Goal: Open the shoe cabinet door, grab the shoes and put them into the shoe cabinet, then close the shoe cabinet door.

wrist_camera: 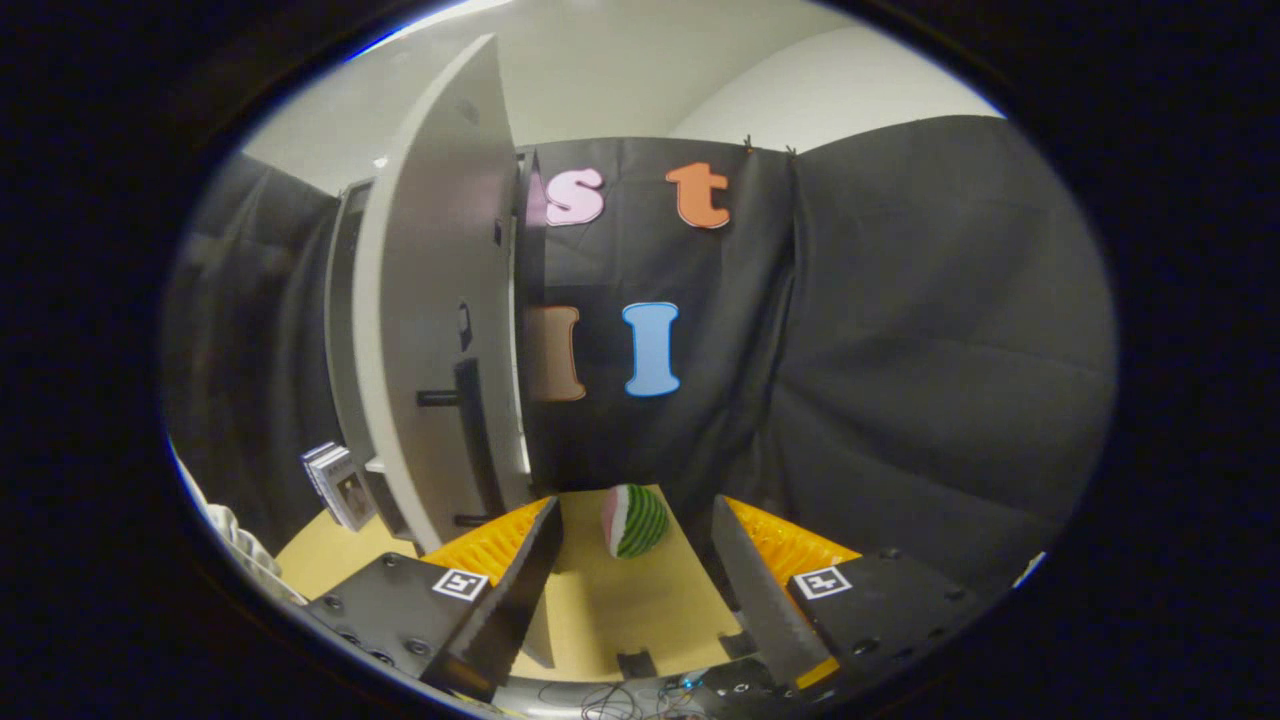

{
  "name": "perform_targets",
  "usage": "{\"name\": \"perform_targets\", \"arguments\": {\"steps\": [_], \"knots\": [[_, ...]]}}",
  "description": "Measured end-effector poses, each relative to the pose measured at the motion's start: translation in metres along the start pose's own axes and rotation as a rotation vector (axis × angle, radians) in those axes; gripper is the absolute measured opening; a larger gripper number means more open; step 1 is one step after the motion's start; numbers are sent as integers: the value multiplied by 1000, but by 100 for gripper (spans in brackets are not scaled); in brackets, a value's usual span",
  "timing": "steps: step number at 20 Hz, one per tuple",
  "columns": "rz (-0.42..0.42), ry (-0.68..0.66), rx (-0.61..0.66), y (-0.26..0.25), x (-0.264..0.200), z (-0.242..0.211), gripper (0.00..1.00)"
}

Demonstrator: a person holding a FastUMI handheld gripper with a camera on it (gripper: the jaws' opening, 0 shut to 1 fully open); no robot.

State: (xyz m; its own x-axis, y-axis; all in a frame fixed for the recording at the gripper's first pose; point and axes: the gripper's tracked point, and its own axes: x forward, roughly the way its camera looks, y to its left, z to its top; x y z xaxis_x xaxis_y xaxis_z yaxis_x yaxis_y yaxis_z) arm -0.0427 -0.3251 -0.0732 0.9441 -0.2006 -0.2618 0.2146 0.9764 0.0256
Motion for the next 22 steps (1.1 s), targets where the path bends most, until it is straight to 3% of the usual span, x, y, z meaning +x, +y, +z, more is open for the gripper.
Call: {"name": "perform_targets", "arguments": {"steps": [5, 9, 18, 22], "knots": [[58, -19, -9, 13, 68, 8, 95], [130, -36, -6, 37, 97, 12, 95], [150, -32, -5, 70, 99, 11, 94], [172, -37, 3, 110, 91, 9, 94]]}}
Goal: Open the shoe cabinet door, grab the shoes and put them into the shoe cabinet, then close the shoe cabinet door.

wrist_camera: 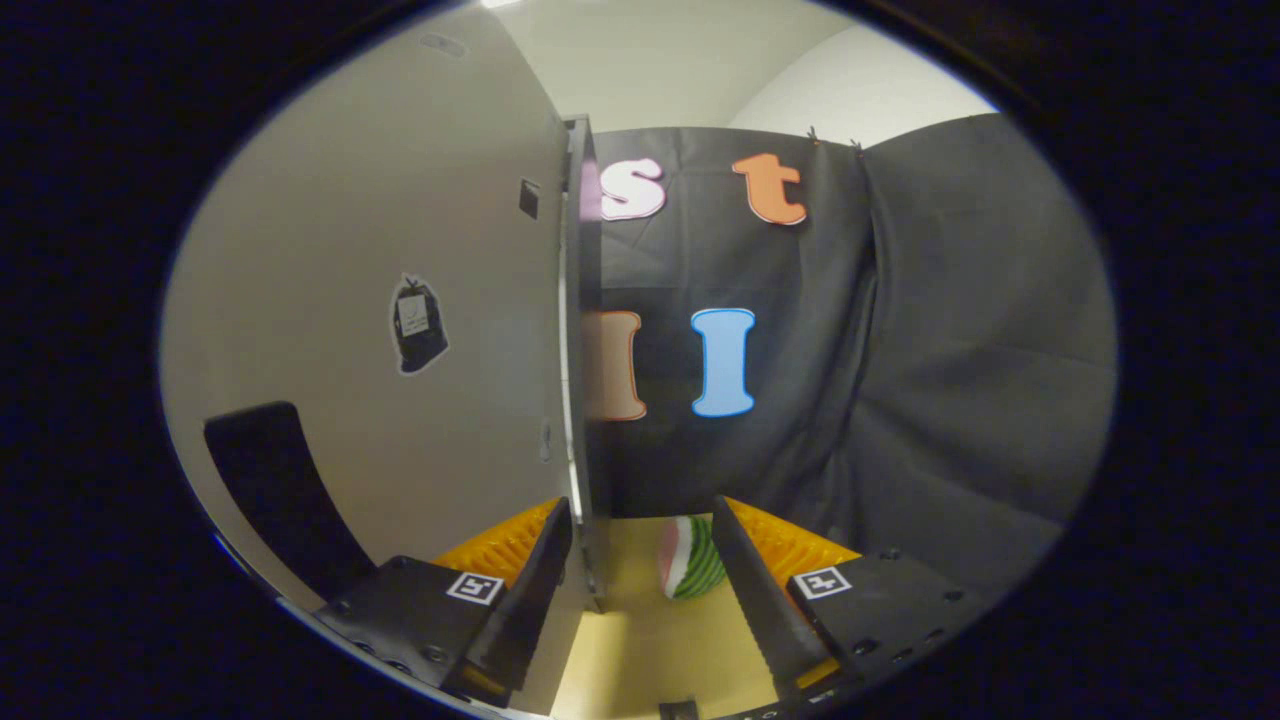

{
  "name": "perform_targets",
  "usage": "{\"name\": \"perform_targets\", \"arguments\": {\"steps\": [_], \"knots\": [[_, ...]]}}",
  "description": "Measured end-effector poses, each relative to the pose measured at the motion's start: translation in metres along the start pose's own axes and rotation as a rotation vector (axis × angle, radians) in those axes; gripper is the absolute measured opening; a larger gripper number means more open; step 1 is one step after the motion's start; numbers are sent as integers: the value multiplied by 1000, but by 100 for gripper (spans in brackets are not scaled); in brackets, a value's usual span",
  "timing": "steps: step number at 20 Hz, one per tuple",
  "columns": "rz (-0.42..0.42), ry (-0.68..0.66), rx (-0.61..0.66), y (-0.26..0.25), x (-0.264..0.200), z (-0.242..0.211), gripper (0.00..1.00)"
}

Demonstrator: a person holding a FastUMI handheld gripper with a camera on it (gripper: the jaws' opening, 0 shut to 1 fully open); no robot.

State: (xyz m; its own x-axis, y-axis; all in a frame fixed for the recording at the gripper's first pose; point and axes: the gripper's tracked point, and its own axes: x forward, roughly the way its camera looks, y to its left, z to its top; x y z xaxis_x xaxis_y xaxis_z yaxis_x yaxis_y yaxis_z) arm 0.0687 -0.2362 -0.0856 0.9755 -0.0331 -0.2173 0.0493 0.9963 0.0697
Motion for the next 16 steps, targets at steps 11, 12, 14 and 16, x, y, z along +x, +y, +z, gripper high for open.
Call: {"name": "perform_targets", "arguments": {"steps": [11, 12, 14, 16], "knots": [[103, -26, 2, 147, 23, 7, 93], [125, -31, 5, 166, 27, 6, 93], [141, -36, -14, 191, 35, 9, 93], [165, -28, -26, 213, 45, 10, 94]]}}
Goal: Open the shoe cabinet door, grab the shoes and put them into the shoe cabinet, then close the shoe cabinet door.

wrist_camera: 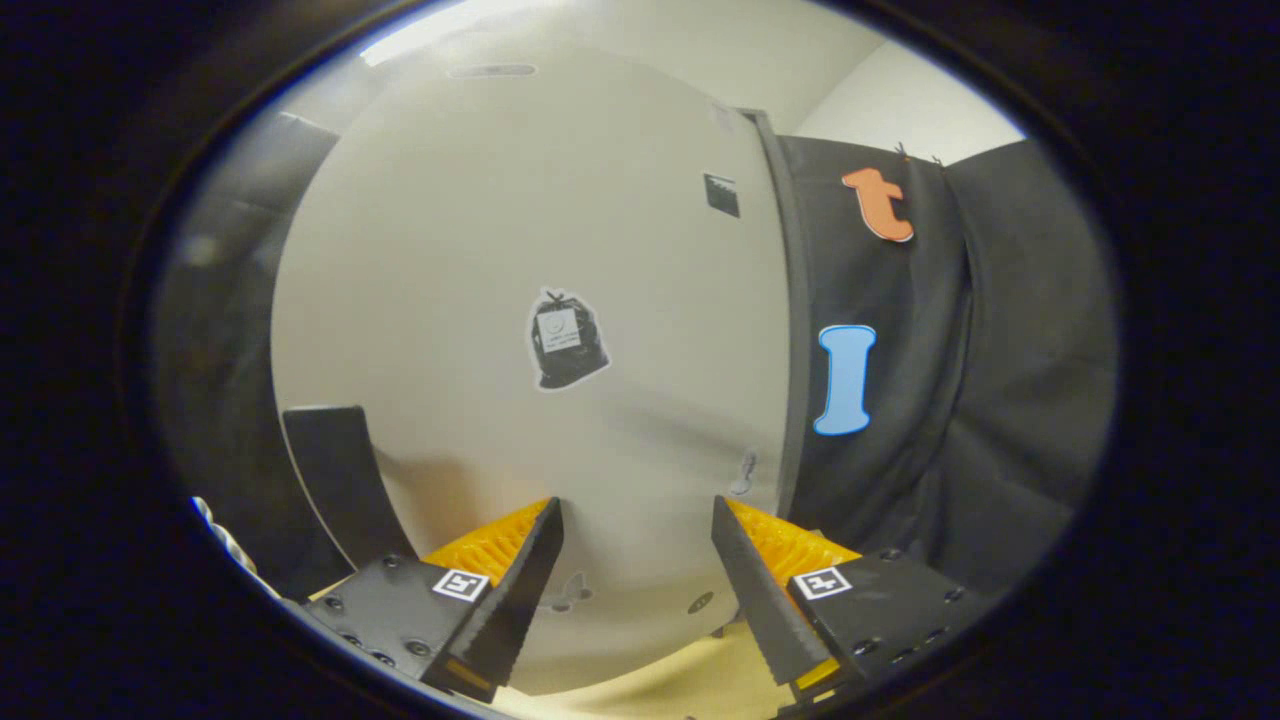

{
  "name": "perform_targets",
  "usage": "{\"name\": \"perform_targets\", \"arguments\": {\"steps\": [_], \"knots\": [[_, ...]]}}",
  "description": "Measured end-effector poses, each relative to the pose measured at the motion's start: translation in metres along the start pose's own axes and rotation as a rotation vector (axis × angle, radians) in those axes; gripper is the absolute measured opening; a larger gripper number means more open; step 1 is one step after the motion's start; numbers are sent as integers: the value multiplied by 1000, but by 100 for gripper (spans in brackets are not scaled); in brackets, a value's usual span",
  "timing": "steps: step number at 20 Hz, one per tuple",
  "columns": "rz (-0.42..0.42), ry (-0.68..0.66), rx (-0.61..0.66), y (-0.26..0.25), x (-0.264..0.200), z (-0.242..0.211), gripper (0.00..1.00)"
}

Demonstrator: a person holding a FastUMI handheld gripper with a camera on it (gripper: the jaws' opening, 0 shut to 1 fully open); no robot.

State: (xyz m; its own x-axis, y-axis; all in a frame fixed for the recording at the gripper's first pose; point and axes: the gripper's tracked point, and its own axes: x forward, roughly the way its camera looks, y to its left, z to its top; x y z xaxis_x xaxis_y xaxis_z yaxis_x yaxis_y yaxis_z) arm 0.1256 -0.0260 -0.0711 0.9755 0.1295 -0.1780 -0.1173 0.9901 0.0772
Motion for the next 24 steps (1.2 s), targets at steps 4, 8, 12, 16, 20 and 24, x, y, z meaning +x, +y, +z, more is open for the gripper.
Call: {"name": "perform_targets", "arguments": {"steps": [4, 8, 12, 16, 20, 24], "knots": [[27, 8, 16, 33, 31, -3, 95], [17, 6, 40, 48, 54, -5, 94], [-3, 8, 48, 52, 70, -4, 94], [-11, 11, 48, 60, 88, 0, 93], [-17, 7, 45, 64, 106, 4, 93], [-18, 8, 45, 69, 113, 6, 93]]}}
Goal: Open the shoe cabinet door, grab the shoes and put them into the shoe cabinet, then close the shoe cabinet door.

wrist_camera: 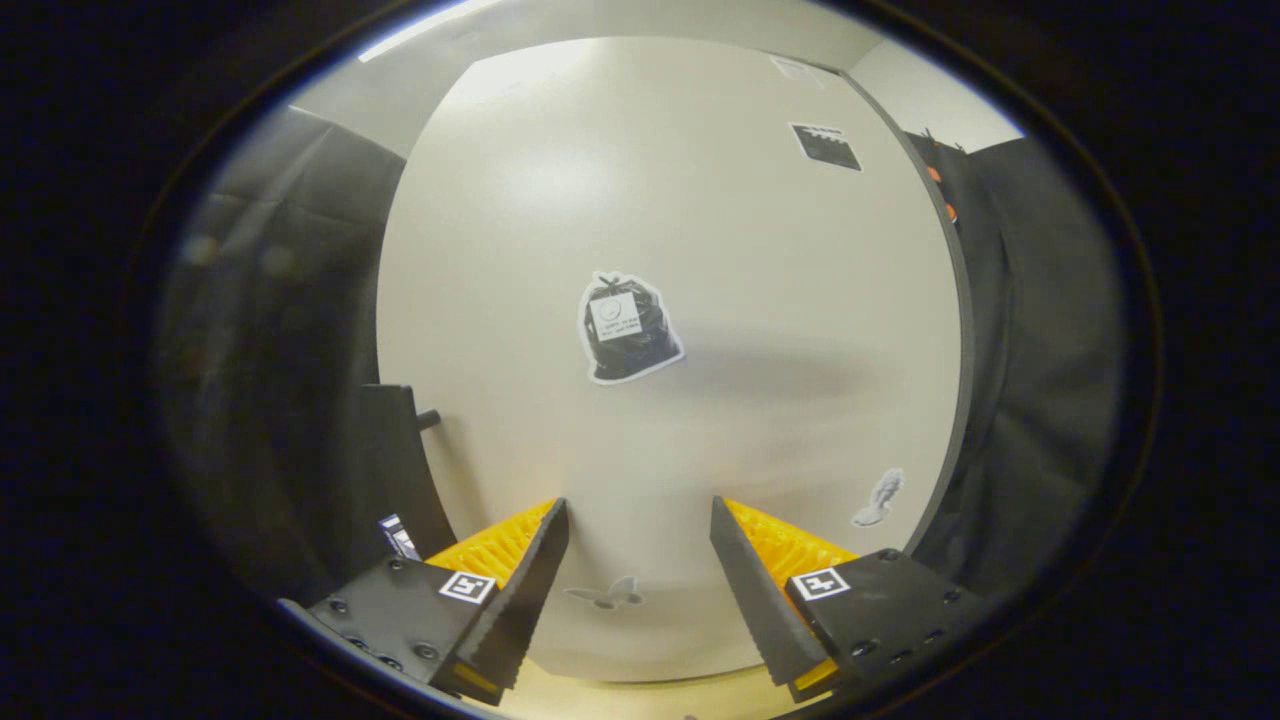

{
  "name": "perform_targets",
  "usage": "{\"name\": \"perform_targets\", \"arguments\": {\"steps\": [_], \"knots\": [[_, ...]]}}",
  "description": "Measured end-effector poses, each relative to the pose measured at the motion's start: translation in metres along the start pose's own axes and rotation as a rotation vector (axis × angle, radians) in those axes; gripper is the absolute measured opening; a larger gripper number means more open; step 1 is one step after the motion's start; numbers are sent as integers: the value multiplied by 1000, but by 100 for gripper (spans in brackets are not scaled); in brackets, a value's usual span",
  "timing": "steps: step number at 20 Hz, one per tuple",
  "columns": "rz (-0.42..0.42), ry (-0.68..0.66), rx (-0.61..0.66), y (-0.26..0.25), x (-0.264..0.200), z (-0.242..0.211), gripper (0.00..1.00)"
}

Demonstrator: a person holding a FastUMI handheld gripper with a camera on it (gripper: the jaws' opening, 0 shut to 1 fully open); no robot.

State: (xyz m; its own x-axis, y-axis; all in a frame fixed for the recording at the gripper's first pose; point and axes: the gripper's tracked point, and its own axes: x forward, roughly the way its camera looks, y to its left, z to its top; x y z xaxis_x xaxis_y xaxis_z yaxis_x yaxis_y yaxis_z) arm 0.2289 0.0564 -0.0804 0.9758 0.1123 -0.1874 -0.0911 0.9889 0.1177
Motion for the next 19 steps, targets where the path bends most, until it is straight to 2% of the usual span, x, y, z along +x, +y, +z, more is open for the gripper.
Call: {"name": "perform_targets", "arguments": {"steps": [6, 12, 19], "knots": [[-54, -5, -77, 3, 4, -3, 92], [-98, -28, -68, 4, 8, -4, 92], [-84, -60, -28, 4, 6, 1, 92]]}}
